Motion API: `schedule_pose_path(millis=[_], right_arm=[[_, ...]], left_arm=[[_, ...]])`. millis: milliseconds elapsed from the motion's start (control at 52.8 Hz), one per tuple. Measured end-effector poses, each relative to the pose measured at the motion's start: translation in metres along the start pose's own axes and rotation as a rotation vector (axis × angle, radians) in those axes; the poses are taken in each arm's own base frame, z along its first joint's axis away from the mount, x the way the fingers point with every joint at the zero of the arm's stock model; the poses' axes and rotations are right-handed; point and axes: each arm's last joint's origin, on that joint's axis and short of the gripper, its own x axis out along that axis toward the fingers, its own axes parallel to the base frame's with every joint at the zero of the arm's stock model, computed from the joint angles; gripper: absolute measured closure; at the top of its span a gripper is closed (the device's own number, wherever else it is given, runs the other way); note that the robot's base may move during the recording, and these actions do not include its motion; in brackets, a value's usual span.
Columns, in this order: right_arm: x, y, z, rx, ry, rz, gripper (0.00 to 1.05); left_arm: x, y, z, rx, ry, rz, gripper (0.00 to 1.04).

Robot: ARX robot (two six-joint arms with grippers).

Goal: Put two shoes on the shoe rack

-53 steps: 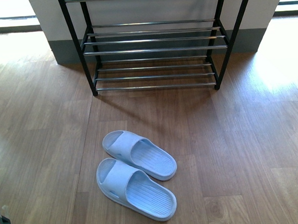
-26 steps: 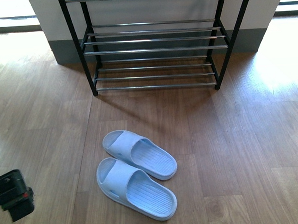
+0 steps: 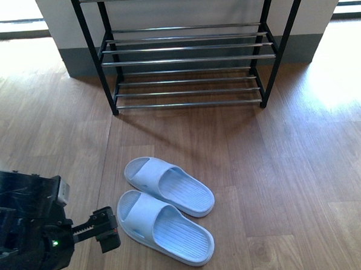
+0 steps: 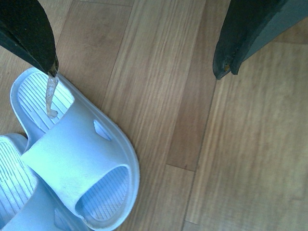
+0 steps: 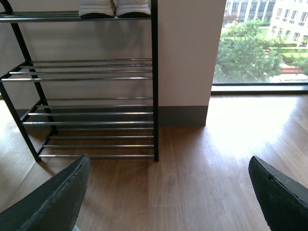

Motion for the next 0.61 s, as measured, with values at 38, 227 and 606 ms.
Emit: schedule_pose_path(millis=[38, 227, 606], right_arm=[[0.0, 0.0, 0.0, 0.0, 0.0, 0.0, 0.09], [0.0, 0.0, 0.0, 0.0, 0.0, 0.0, 0.09], [0.0, 0.0, 0.0, 0.0, 0.0, 0.0, 0.09]], left_arm=[[0.006, -0.001, -0.001, 0.002, 0.011, -0.016, 0.09], [0.036, -0.012, -0.003, 0.036, 0.065, -0.069, 0.09], [0.085, -0.032, 0.004, 0.082, 0.096, -0.043, 0.09]])
